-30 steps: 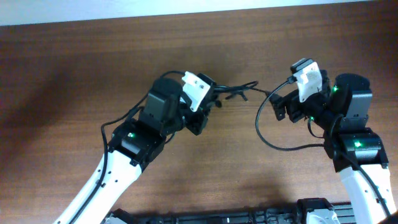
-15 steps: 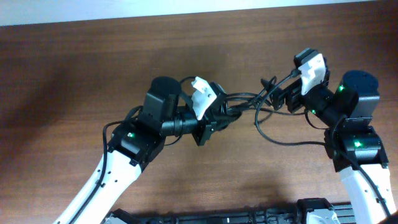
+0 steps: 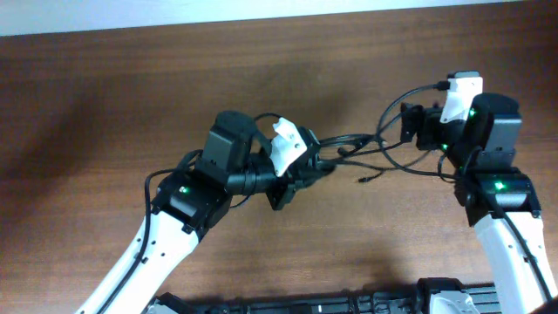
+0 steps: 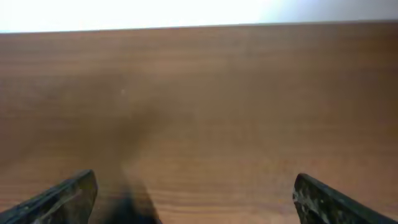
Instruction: Untangle cables
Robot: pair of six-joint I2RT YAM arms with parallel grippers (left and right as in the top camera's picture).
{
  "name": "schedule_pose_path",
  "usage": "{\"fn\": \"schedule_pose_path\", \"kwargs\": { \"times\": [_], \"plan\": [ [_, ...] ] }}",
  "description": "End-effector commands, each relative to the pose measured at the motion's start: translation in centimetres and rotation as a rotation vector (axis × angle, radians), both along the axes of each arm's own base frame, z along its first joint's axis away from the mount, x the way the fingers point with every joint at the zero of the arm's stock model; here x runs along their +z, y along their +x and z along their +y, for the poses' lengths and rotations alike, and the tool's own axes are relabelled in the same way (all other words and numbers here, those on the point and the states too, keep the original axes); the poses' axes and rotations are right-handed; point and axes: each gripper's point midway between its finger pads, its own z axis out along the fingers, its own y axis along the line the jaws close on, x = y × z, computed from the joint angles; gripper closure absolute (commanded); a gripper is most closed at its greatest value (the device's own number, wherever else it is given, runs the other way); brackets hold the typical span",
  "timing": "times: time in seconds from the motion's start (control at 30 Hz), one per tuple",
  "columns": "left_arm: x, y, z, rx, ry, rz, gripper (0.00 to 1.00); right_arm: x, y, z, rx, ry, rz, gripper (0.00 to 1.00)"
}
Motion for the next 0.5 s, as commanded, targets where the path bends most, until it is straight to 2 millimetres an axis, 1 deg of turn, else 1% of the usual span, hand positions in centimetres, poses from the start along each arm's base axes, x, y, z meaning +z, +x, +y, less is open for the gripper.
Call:
{"fn": "schedule_pose_path", "kwargs": {
  "times": [0.0,0.03,0.13,0.27,0.33,0.4,0.43,0.47],
  "plan": [
    [-1.5,4.6,4.8,0.411,0.172,-0.012,1.0,-0.5,-0.8,-4.0,-0.14,-0.023,0.035,0.01],
    [-2.0,5.0,5.8,0.47,0.207,-0.008,1.0,-0.7,-1.1,-4.8,-0.165,-0.012,0.046,0.01],
    [-2.2,5.6,6.7,0.545,0.223,0.001,1.0,-0.7,-1.3,-5.5,-0.178,0.008,0.046,0.01],
    [-2.1,5.8,6.7,0.558,0.216,-0.001,1.0,-0.6,-1.1,-4.4,-0.118,0.056,0.038,0.01],
    [-2.0,5.9,6.7,0.553,0.216,-0.012,1.0,-0.5,-1.0,-3.2,-0.046,0.084,0.03,0.01],
    [-1.9,6.0,6.6,0.53,0.228,-0.044,1.0,-0.1,-1.0,-0.9,0.099,0.111,0.011,0.01],
    [-1.6,5.9,6.3,0.497,0.228,-0.072,1.0,0.2,-1.0,0.2,0.154,0.14,0.002,0.01],
    [-1.1,5.5,5.4,0.407,0.217,-0.123,1.0,0.5,-1.2,1.4,0.216,0.182,-0.008,0.01]
  ]
}}
